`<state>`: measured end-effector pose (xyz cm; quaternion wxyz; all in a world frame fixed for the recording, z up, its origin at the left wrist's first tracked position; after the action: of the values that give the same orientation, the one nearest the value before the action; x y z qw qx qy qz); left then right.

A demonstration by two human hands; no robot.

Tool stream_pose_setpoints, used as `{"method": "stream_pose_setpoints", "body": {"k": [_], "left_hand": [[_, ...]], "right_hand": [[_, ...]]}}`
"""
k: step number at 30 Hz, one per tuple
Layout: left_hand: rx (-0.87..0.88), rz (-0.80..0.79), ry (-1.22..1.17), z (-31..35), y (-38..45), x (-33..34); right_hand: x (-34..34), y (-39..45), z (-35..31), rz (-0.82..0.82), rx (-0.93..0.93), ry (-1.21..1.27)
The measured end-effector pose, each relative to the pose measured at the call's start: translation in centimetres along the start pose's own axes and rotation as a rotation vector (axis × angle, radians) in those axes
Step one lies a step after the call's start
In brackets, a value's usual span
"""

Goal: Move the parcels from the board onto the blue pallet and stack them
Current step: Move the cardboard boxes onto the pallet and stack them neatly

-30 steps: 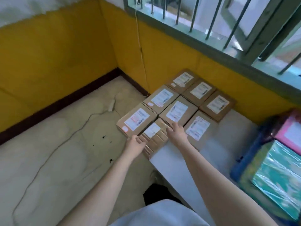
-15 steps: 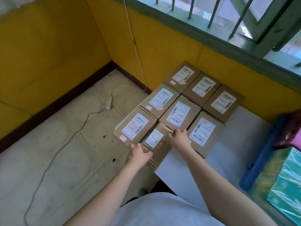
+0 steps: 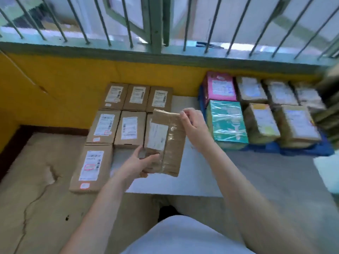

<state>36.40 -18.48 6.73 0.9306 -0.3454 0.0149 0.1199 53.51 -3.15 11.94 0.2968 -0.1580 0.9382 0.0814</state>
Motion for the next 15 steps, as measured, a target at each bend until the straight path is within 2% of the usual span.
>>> {"method": "stream_pose_setpoints", "body": {"k": [3, 5, 9, 15], "left_hand": [[0.085, -0.278, 0.008, 2.6, -0.9, 7.5], [0.099, -0.391, -0.015, 4.3, -1.8, 13.0], [0.127, -0.514, -0.058, 7.5, -3.1, 24.3], [0.237, -0.56, 0.013, 11.8, -2.6, 39.3]], "right_hand": [[-8.9, -4.6, 1.7, 0.232, 0.02, 0.046], [-14.2, -8.0, 3.4, 0.343, 0.084, 0.111], [-22.4, -14.3, 8.1, 0.513, 0.219, 0.185], [-30.0, -17.9, 16.9, 0.546, 0.313, 0.427]]}}
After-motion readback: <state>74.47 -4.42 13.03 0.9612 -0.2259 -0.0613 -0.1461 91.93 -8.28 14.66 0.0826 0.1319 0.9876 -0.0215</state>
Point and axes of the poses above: each hand's wrist, its own y-axis towards the middle knuckle, its own x-axis out of the palm, z = x × y, the point moved 4 cm from there along y, towards the middle knuckle, and after that the axes turned 1 degree about z, right-handed, at the moved point
